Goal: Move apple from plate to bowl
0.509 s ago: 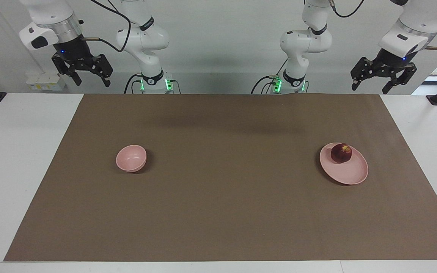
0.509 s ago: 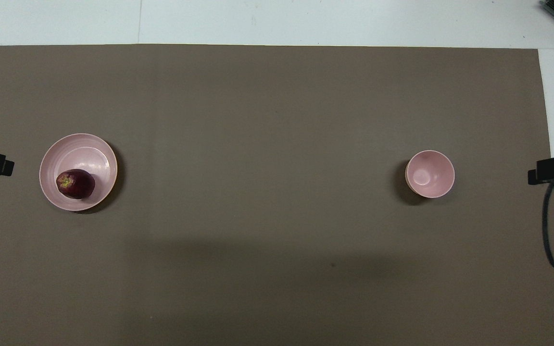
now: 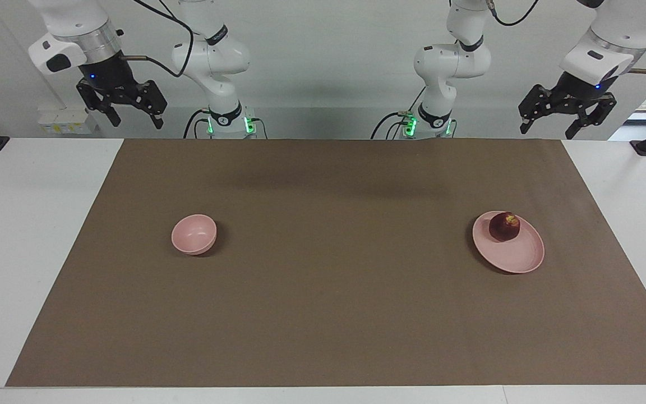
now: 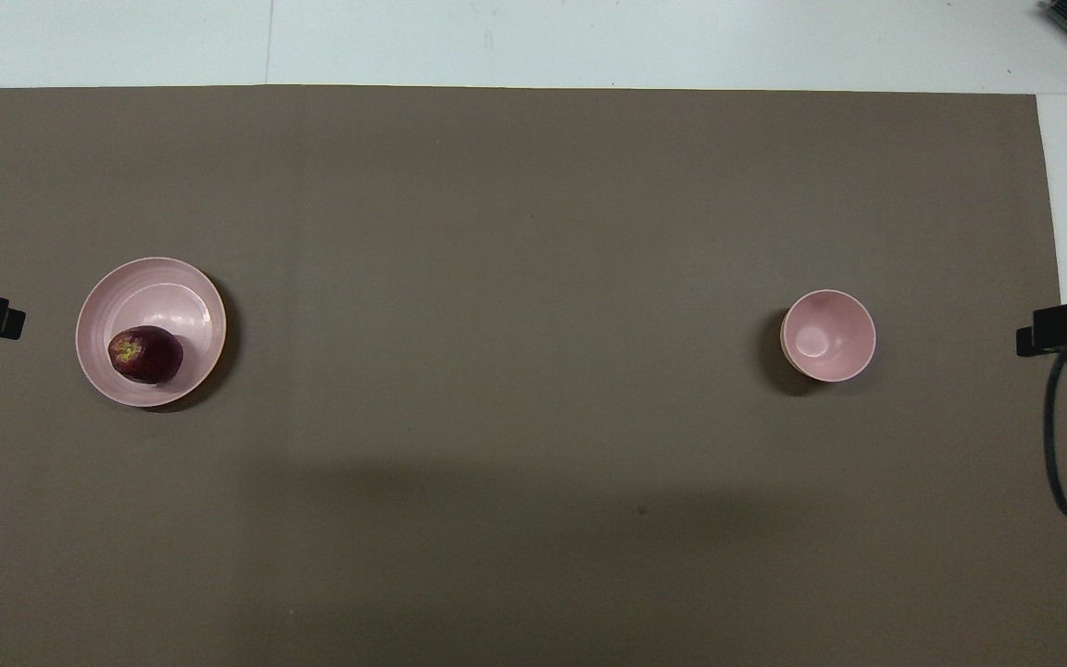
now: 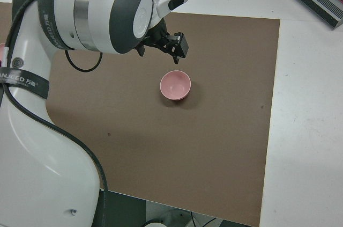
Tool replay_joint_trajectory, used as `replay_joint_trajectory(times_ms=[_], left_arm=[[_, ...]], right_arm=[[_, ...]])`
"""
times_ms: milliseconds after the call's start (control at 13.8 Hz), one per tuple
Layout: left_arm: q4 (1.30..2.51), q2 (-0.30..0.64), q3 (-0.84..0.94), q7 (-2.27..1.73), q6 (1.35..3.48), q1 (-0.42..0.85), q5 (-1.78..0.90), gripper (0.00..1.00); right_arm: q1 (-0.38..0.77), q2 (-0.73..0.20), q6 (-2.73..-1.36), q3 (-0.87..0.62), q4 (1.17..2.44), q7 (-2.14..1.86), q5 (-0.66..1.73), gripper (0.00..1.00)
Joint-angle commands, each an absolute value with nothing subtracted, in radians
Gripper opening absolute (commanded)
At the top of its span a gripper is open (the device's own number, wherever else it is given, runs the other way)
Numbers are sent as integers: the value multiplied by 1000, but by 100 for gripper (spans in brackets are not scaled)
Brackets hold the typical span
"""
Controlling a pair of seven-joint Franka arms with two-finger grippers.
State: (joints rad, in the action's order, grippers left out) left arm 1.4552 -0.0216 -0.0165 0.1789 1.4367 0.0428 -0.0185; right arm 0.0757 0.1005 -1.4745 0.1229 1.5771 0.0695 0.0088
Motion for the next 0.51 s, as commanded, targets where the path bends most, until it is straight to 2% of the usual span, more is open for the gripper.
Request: replay_joint_trajectory(times_ms=[0, 436], left_arm=[[1457, -28, -20, 183, 1430, 35, -20, 100], [1457, -28, -12, 178, 1428, 46, -26, 100]], right_arm=[[72, 120, -1491, 123, 1603, 72, 25, 100], [72, 123, -1491, 123, 1609, 72, 25, 100]])
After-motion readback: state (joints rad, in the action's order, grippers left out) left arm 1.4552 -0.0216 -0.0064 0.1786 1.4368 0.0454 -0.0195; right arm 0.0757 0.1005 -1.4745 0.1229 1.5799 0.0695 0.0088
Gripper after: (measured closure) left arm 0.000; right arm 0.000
